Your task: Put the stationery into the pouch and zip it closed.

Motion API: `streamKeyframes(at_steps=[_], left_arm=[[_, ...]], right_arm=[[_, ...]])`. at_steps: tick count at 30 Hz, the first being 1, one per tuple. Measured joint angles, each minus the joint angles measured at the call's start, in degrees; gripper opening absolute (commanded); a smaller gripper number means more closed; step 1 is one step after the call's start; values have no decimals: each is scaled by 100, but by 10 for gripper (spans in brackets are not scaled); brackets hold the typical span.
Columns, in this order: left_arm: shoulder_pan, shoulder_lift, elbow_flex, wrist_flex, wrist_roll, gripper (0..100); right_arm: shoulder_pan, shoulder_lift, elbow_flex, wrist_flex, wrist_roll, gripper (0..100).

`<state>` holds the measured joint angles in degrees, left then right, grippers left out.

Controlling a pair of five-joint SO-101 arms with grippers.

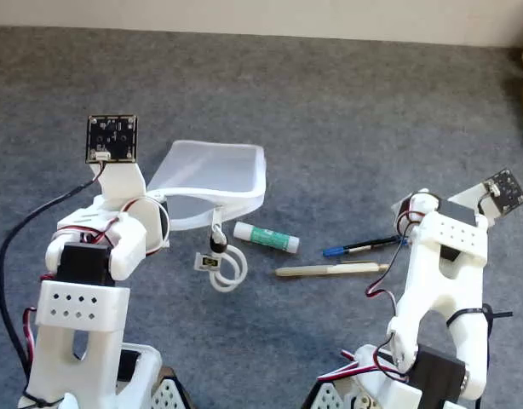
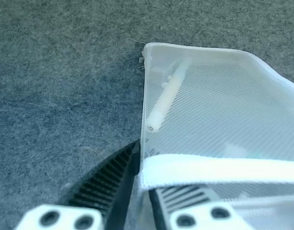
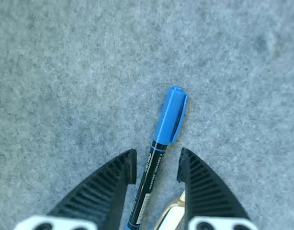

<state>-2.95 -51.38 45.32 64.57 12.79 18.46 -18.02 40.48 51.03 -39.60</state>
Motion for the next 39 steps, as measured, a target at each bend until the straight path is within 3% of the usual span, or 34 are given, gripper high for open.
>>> streamKeyframes(at_steps=[7,20,39], left_arm=[[0,0,44,-123,0,17],[0,0,44,-123,0,17],[0,9,53,-141,0,17]], right_arm=[[0,554,-545,79,0,139],[202,3235,-3262,1538,0,139],[273,4343,-3895,1758,0,121]])
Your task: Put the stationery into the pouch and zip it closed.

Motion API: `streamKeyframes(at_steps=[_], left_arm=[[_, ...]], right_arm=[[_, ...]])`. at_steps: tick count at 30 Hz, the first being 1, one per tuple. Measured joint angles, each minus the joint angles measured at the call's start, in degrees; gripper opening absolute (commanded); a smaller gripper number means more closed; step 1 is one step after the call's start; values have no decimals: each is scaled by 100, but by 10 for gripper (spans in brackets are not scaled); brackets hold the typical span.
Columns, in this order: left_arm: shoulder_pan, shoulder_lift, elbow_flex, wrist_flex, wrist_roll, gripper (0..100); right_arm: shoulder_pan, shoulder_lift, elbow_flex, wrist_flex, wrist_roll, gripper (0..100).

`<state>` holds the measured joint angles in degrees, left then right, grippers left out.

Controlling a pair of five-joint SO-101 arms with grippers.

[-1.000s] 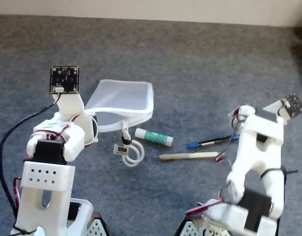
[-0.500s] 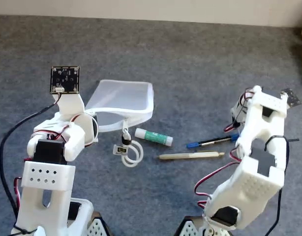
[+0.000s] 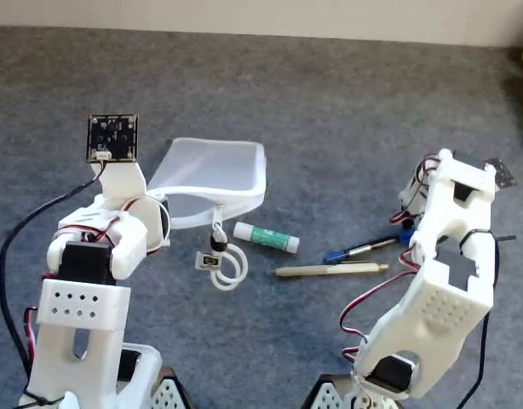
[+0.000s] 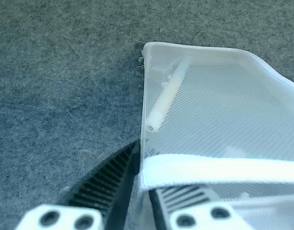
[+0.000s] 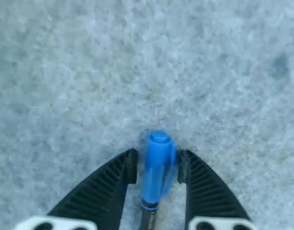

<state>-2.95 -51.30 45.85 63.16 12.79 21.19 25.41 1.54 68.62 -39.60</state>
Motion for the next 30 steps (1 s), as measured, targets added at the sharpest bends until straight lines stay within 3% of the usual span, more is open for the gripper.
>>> streamKeyframes(at_steps=[4,15,30], left_arm=[[0,18,0,0,0,17],[0,18,0,0,0,17],[114,26,0,0,0,14]], right_arm=[[9,0,-9,44,149,5],[9,-105,-167,703,519,4],[-18,-2075,-141,1301,835,4]])
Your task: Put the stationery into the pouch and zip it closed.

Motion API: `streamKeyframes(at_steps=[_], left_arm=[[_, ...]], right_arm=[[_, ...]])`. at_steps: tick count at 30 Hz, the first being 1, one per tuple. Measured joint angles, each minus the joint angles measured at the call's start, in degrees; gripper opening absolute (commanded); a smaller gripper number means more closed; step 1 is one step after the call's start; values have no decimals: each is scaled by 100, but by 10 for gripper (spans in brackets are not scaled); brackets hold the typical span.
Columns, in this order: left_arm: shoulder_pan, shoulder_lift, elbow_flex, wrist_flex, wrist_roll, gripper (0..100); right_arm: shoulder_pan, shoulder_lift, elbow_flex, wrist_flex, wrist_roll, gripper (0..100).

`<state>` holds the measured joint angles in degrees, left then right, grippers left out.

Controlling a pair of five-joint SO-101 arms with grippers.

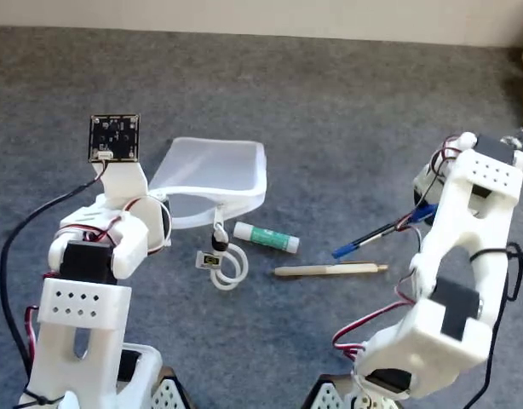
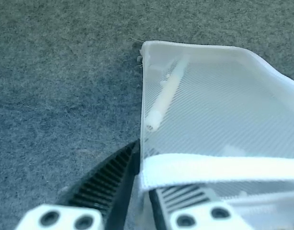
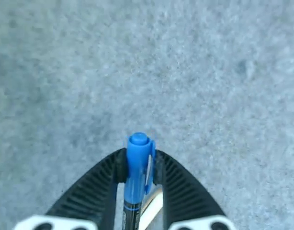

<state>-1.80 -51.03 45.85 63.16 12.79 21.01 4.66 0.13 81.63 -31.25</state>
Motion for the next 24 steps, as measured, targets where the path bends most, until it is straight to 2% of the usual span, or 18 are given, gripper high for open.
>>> streamKeyframes(at_steps=[5,12,24], left_arm=[[132,44,-105,211,0,14],[149,53,-448,580,-158,14],[237,105,-1424,1248,-176,14]], right_arm=[[-158,-791,176,53,35,4],[-545,-2154,580,70,527,4],[-1222,-4176,958,79,563,4]])
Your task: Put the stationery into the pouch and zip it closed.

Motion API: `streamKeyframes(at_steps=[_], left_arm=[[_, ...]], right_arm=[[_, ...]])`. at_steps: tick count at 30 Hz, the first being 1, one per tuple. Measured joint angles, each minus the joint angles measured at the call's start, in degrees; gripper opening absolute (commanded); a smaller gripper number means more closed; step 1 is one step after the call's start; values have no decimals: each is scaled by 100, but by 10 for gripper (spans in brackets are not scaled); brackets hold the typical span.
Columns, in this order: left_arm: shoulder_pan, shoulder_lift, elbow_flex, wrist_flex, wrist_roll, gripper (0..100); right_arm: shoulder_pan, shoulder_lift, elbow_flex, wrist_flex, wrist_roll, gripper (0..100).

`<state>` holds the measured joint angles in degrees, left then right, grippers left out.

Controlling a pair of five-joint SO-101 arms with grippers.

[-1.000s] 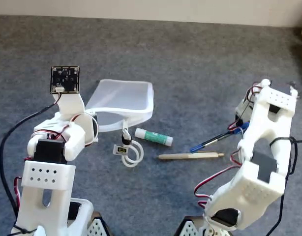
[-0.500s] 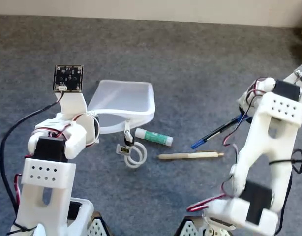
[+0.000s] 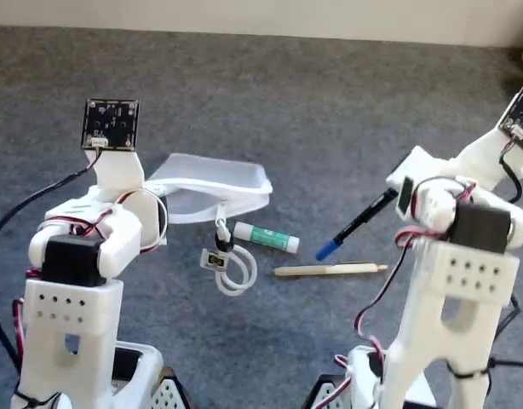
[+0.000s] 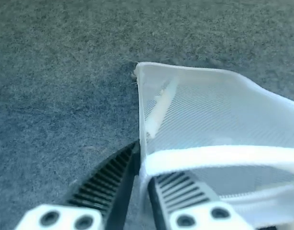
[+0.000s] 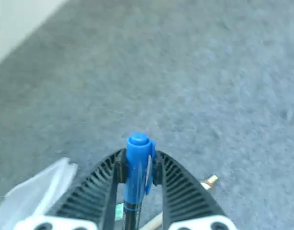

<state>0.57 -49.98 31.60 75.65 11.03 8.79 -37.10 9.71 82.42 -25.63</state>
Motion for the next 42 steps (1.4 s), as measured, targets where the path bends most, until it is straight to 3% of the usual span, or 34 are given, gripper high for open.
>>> streamKeyframes(at_steps=[8,21,32,42], left_arm=[[554,0,-985,624,-26,14],[527,1160,-1407,738,-44,14],[519,1371,-1486,730,-44,14],[448,1371,-1486,730,26,14]], right_arm=[[-580,-941,0,-281,9,4],[-774,-2013,0,-1415,9,4],[-1987,-2119,0,-2321,9,4],[-3244,-2119,0,-3200,1196,4]])
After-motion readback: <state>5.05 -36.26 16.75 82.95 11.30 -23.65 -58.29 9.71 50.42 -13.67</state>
